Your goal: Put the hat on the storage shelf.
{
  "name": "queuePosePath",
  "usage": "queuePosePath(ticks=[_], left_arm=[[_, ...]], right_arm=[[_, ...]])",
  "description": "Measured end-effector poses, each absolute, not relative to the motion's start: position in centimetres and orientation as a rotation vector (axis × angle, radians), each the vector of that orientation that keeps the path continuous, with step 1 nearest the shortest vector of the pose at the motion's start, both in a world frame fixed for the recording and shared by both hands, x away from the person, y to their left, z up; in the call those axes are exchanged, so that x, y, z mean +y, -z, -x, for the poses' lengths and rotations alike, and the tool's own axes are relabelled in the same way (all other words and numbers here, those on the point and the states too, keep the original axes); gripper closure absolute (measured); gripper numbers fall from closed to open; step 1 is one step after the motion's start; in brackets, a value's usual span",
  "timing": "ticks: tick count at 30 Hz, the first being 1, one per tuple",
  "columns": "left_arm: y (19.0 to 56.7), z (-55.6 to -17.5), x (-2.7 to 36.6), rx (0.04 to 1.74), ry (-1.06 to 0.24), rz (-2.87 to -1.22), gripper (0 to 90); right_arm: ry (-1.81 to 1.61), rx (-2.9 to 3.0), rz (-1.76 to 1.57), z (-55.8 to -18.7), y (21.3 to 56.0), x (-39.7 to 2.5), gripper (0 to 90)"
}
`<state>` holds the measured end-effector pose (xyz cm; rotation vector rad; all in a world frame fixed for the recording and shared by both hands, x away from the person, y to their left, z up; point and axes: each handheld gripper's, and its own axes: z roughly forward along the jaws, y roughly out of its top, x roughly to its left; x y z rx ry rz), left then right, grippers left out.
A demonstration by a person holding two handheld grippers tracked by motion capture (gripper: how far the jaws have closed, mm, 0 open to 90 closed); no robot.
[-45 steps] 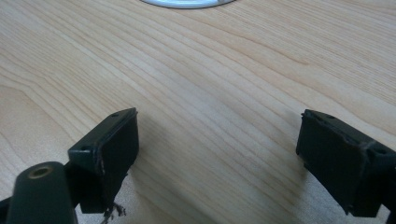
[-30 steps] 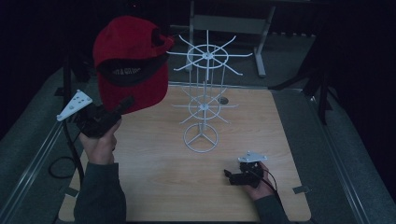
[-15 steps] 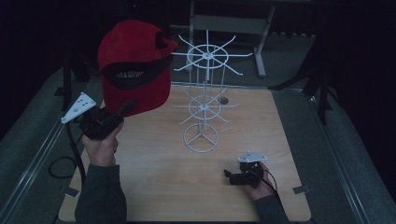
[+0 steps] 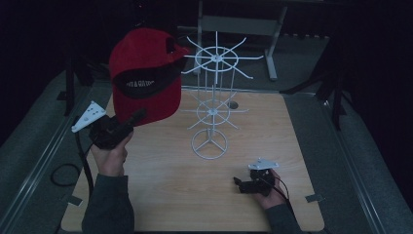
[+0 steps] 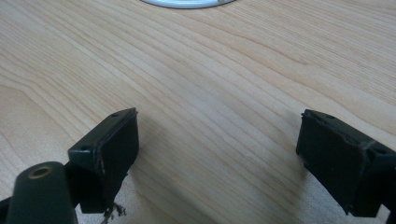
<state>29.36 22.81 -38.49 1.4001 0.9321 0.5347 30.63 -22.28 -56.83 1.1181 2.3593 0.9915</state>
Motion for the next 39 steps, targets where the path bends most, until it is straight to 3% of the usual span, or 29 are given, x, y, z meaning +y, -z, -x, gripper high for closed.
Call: queuePosePath(ticks=[39], left_arm=[[42.2,-30.0,22.0,0.98,-0.504,-1.461,83.9]], right_arm=[[-0.992,2.36,-1.119,-30.6,56.8,-22.3,13.0]])
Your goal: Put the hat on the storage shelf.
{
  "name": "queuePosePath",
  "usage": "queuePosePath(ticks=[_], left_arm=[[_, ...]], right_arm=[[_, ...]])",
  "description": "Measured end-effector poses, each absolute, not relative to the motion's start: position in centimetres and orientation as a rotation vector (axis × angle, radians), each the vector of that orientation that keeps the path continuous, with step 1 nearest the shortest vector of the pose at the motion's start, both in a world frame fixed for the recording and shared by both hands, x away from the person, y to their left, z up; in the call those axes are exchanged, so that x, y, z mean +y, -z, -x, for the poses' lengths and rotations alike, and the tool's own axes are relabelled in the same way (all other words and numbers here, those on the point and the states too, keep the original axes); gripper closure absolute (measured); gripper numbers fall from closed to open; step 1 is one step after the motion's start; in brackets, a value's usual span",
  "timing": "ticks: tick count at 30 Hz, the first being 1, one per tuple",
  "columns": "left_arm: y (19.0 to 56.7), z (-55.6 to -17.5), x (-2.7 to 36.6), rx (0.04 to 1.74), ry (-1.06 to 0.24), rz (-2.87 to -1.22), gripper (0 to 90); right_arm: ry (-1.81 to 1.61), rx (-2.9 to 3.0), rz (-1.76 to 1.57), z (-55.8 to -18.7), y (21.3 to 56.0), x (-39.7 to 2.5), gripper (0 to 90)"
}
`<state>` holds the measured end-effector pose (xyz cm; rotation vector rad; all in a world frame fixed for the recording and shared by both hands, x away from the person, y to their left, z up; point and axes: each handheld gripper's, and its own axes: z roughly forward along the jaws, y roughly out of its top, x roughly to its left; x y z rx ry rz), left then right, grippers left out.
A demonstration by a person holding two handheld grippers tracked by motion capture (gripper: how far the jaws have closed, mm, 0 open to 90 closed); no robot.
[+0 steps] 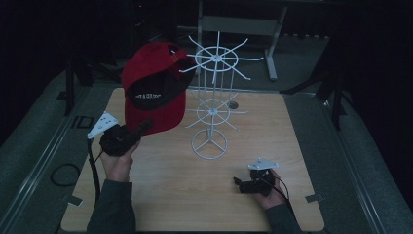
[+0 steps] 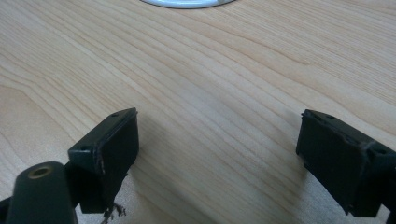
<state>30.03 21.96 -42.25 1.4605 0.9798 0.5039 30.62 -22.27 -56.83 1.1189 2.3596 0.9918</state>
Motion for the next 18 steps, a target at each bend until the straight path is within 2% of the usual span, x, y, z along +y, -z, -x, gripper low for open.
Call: queuePosePath(ticks=[18], left_arm=[[43.5,-30.3,21.6,1.002,-0.501,-1.509,83.8]], right_arm=[[-0.993,2.358,-1.119,-30.6,56.8,-22.3,12.9]])
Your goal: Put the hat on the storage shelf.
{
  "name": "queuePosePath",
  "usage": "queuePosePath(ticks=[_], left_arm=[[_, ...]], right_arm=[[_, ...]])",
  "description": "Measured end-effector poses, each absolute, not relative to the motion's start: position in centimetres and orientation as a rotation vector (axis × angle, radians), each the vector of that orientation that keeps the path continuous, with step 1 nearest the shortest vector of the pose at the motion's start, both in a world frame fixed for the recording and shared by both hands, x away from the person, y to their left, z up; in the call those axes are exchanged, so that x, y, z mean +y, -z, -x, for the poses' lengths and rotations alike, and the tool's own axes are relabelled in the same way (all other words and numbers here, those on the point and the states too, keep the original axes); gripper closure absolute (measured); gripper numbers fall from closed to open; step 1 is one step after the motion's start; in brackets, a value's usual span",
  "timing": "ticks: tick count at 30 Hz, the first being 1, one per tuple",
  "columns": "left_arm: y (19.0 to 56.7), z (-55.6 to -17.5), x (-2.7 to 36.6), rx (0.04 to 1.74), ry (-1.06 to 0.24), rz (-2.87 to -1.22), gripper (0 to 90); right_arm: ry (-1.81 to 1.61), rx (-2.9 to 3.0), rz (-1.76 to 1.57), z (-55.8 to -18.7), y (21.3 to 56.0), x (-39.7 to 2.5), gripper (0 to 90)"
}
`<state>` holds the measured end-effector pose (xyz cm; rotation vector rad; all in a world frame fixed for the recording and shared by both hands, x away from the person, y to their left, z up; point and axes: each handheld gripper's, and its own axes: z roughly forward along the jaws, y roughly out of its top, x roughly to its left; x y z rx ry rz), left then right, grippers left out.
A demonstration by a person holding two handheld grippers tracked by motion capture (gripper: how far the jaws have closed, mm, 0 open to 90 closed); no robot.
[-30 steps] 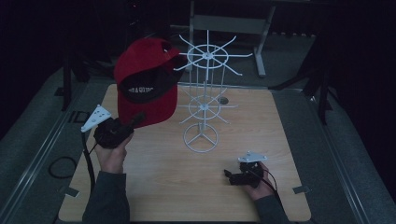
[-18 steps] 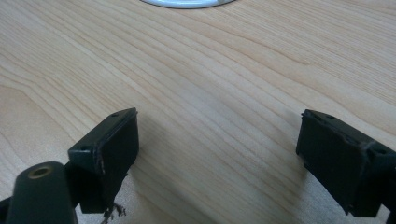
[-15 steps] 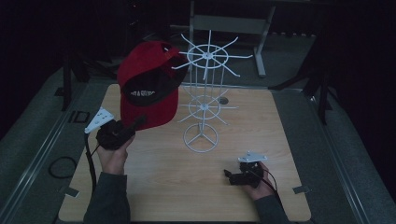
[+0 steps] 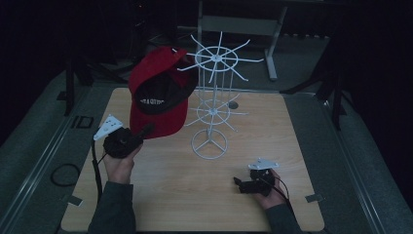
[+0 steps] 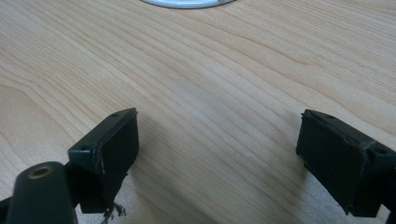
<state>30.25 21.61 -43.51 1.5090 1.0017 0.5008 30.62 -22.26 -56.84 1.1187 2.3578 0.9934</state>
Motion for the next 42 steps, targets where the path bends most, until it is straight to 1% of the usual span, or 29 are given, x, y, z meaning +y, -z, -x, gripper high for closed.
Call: queuePosePath(ticks=[24,31,36,38,42], left_arm=[[45.0,-30.3,21.1,1.007,-0.483,-1.573,83.2],[45.2,-30.0,21.0,0.994,-0.482,-1.606,81.7],[45.6,-30.0,20.7,0.992,-0.471,-1.626,78.9],[45.6,-29.9,20.7,0.99,-0.466,-1.629,76.3],[45.7,-29.8,20.5,0.983,-0.465,-1.658,65.1]], right_arm=[[-0.992,2.359,-1.115,-30.6,56.9,-22.3,12.9],[-0.992,2.359,-1.114,-30.6,56.9,-22.3,12.9],[-0.993,2.36,-1.117,-30.6,56.9,-22.3,12.9],[-0.993,2.36,-1.117,-30.6,56.9,-22.3,12.9],[-0.992,2.36,-1.118,-30.6,56.9,-22.3,12.9]])
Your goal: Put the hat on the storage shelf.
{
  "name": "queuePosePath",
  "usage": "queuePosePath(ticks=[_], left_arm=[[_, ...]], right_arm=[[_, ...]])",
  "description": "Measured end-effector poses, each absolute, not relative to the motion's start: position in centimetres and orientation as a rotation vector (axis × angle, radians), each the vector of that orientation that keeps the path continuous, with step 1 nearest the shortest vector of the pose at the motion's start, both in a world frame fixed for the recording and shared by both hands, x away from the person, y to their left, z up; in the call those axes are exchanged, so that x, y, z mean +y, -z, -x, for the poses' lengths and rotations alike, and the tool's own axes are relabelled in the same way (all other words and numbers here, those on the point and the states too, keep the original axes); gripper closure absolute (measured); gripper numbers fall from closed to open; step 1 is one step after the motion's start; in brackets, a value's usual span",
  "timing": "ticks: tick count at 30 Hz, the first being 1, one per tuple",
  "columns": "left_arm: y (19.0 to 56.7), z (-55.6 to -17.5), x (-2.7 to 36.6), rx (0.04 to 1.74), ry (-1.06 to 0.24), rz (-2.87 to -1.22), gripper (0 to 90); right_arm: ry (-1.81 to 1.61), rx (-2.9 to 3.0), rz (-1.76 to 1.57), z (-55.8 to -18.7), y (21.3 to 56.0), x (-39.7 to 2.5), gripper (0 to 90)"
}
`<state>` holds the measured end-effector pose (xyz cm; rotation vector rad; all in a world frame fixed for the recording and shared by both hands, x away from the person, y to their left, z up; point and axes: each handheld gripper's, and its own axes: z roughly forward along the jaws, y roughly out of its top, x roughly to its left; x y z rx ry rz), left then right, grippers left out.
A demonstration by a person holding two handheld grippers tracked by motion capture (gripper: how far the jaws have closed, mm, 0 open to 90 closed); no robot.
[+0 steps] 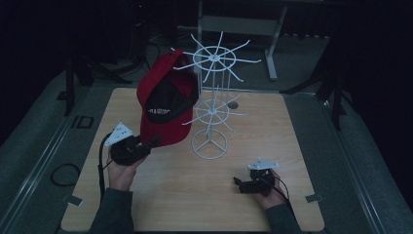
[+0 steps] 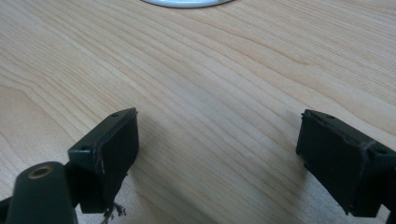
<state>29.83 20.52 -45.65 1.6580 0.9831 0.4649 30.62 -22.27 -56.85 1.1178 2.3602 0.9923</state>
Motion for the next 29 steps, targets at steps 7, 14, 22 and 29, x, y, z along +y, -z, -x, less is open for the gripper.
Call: queuePosePath(ticks=[7,14,22,29], left_arm=[[45.8,-29.9,20.9,1.023,-0.434,-1.666,47.5],[46.2,-29.8,21.4,1.06,-0.439,-1.662,42.2],[46.9,-29.7,21.4,1.075,-0.433,-1.677,38.6],[47.1,-29.6,21.7,1.07,-0.446,-1.666,39.3]], right_arm=[[-0.992,2.359,-1.119,-30.6,56.8,-22.3,12.9],[-0.992,2.359,-1.117,-30.6,56.9,-22.3,12.9],[-0.992,2.359,-1.118,-30.6,56.9,-22.3,12.9],[-0.993,2.359,-1.119,-30.6,56.9,-22.3,12.9]])
